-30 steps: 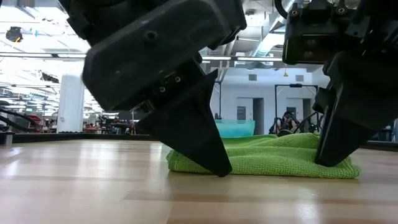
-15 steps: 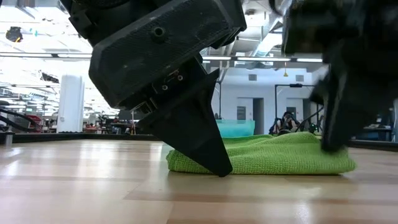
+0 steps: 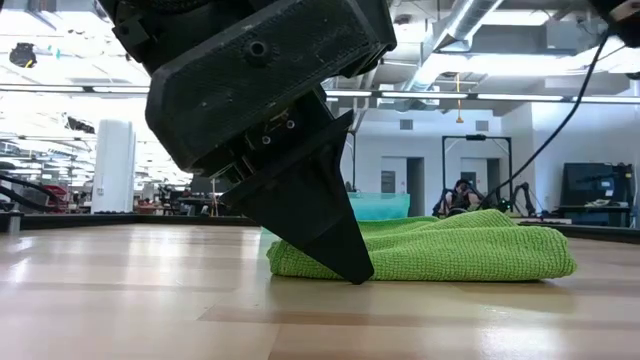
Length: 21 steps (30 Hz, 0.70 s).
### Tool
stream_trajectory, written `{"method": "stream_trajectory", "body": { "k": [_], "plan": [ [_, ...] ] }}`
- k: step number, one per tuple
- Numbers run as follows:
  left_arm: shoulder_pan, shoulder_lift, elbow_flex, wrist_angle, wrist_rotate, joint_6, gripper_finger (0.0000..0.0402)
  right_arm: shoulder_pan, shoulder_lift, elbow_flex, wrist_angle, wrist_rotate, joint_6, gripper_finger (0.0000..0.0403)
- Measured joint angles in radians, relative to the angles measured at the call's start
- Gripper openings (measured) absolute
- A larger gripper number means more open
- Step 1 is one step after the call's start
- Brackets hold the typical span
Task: Roll microfiber towels into tight, uniform cylinder then place into a basket
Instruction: Roll the green microfiber cloth
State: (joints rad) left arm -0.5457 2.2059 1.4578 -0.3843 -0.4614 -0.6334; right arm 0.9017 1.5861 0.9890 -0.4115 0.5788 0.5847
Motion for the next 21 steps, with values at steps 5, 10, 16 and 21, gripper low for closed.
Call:
{"method": "stream_trajectory", "body": {
  "k": [5, 10, 16, 21],
  "plan": [
    [0.000, 0.000, 0.000, 0.003, 0.001, -0.003, 0.0102, 0.031, 0.062, 0.000, 0.013, 0.003, -0.048, 0.0102],
    [0.000, 0.000, -0.001, 0.006, 0.000, -0.009, 0.0102, -0.008, 0.128, 0.000, 0.063, 0.003, -0.277, 0.0103],
    [0.000, 0.000, -0.001, 0.007, 0.001, -0.011, 0.0102, -0.053, 0.201, 0.021, 0.117, -0.002, -0.503, 0.0127],
    [0.000, 0.000, -0.001, 0.007, 0.001, -0.011, 0.0102, -0.072, 0.260, 0.031, 0.124, -0.019, -0.618, 0.0170]
  ]
}}
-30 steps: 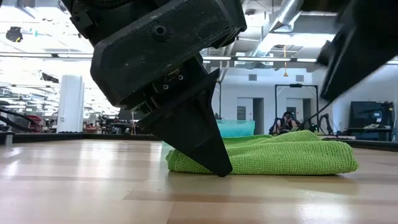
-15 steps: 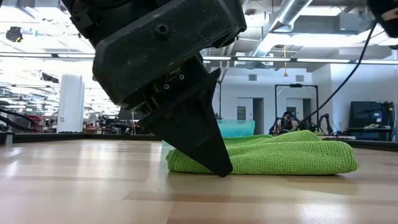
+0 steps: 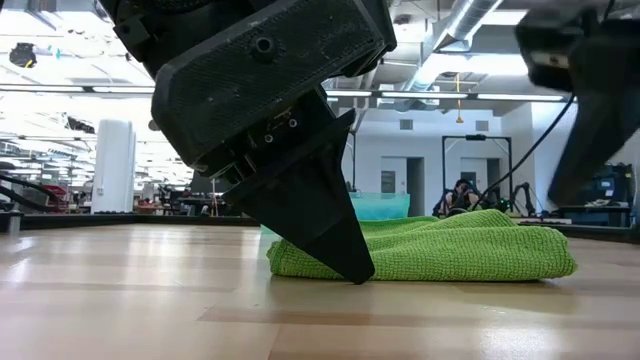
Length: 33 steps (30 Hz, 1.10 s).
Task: Roll microfiber towels into tight, uniform cylinder then place into a basket
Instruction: Roll the green microfiber cloth
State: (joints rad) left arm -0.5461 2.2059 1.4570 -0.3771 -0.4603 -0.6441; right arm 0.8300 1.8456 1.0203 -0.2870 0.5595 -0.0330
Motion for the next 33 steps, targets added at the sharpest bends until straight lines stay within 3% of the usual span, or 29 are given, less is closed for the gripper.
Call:
{"method": "stream_trajectory", "body": {
  "k": [9, 22, 28, 33],
  "plan": [
    [0.000, 0.000, 0.000, 0.001, 0.000, 0.000, 0.0102, -0.054, 0.068, 0.001, 0.009, -0.005, -0.028, 0.0204],
    [0.000, 0.000, 0.000, 0.001, 0.001, 0.000, 0.0102, -0.135, 0.069, 0.003, -0.018, -0.043, 0.141, 0.0194],
    [0.000, 0.000, 0.000, 0.001, 0.002, 0.004, 0.0102, -0.183, 0.069, 0.003, -0.027, -0.111, 0.252, 0.0167],
    [0.000, 0.000, 0.000, 0.002, 0.002, 0.008, 0.0102, -0.225, 0.069, 0.003, -0.040, -0.165, 0.330, 0.0109]
  ]
}}
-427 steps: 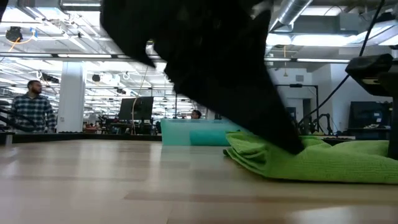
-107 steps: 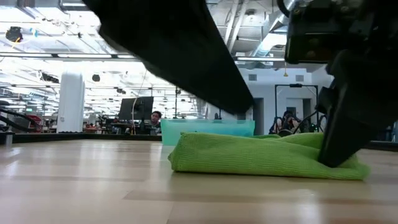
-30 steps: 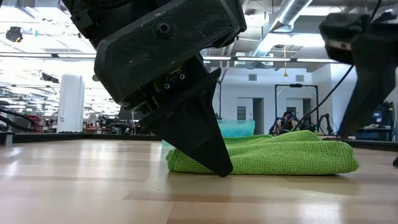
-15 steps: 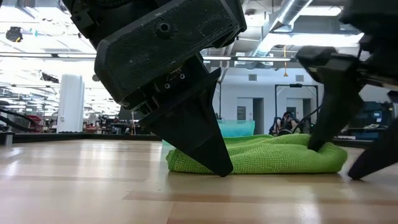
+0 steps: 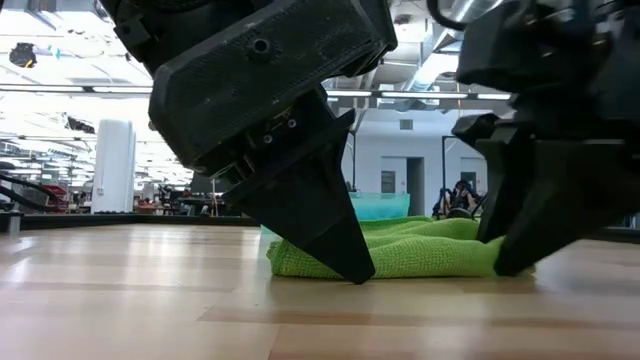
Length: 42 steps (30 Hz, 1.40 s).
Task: Roll microfiber towels into tight, uniform cylinder then place into a basket
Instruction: Roll the green microfiber cloth
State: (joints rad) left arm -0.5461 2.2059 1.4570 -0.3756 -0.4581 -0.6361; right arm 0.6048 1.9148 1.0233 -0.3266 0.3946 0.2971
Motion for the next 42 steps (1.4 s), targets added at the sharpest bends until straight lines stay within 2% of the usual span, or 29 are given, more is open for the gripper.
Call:
{"method": "stream_trajectory", "body": {
  "k": [5, 8, 15, 19, 23, 28, 33, 37, 42],
  "plan": [
    [0.000, -0.001, 0.000, 0.002, 0.001, 0.029, 0.0102, -0.018, 0.000, -0.001, -0.007, -0.006, 0.056, 0.0040],
    [0.000, -0.009, 0.000, 0.002, 0.004, 0.040, 0.0102, -0.018, 0.001, -0.002, -0.008, -0.008, 0.097, 0.0014],
    [-0.004, -0.044, -0.004, -0.013, 0.029, 0.055, 0.0102, -0.020, -0.010, 0.000, 0.000, -0.144, 0.239, 0.0029],
    [-0.005, -0.049, -0.004, -0.023, 0.033, 0.055, 0.0102, -0.005, -0.044, -0.004, 0.018, -0.288, 0.298, 0.0015],
    [-0.005, -0.052, -0.001, -0.024, 0.068, 0.043, 0.0102, 0.010, -0.080, -0.009, 0.039, -0.383, 0.318, 0.0012],
    [-0.005, -0.053, 0.008, -0.024, 0.104, 0.046, 0.0102, 0.014, -0.092, -0.009, 0.038, -0.393, 0.353, 0.0023],
    [-0.016, -0.053, 0.055, -0.085, 0.117, 0.062, 0.0102, 0.015, -0.090, -0.017, 0.042, -0.409, 0.354, 0.0013],
    [-0.041, -0.052, 0.113, -0.150, 0.059, 0.122, 0.0102, 0.015, -0.090, -0.018, 0.036, -0.412, 0.354, 0.0017],
    [-0.082, -0.053, 0.150, -0.151, -0.081, 0.253, 0.0102, 0.015, -0.090, -0.017, 0.040, -0.407, 0.354, 0.0017]
  ]
}}
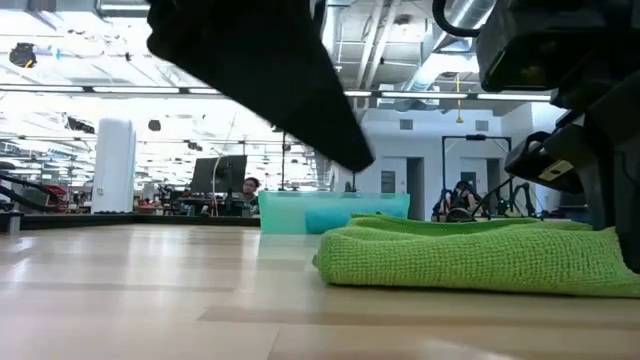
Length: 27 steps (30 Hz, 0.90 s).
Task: Roll microfiber towels into tight, uniform cylinder then place into a basket
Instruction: Roll the green microfiber cloth
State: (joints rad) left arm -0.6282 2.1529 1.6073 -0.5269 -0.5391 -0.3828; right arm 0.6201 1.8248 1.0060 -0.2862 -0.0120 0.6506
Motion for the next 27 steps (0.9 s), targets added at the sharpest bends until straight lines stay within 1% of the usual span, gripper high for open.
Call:
{"method": "stream_trajectory", "body": {
  "k": [3, 6, 9, 11, 14, 18, 22, 27],
  "plan": [
    [-0.014, 0.007, 0.000, 0.049, -0.043, 0.095, 0.0102, 0.000, 0.000, 0.001, 0.008, 0.003, 0.000, 0.0014],
    [-0.013, 0.022, -0.022, 0.087, -0.011, 0.159, 0.0102, 0.000, -0.001, 0.001, 0.008, 0.008, 0.002, 0.0019],
    [-0.002, 0.032, -0.028, 0.060, -0.005, 0.159, 0.0102, 0.000, -0.001, 0.001, 0.014, 0.010, 0.003, 0.0020],
    [0.008, 0.037, -0.024, 0.080, -0.013, 0.149, 0.0102, 0.000, -0.002, 0.002, 0.012, 0.010, 0.003, 0.0016],
    [0.023, 0.043, -0.026, 0.066, -0.019, 0.147, 0.0105, 0.000, -0.002, 0.002, 0.013, 0.010, 0.004, 0.0015],
    [0.038, 0.043, -0.026, 0.076, 0.014, 0.133, 0.0121, 0.000, -0.002, 0.003, 0.011, 0.010, 0.004, 0.0020],
    [0.042, 0.044, -0.026, 0.076, 0.069, 0.133, 0.0142, 0.000, -0.002, 0.003, 0.011, 0.011, 0.004, 0.0016],
    [0.046, 0.068, -0.024, 0.076, 0.062, 0.133, 0.0160, 0.000, -0.003, 0.003, 0.011, 0.012, 0.004, 0.0020]
  ]
}}
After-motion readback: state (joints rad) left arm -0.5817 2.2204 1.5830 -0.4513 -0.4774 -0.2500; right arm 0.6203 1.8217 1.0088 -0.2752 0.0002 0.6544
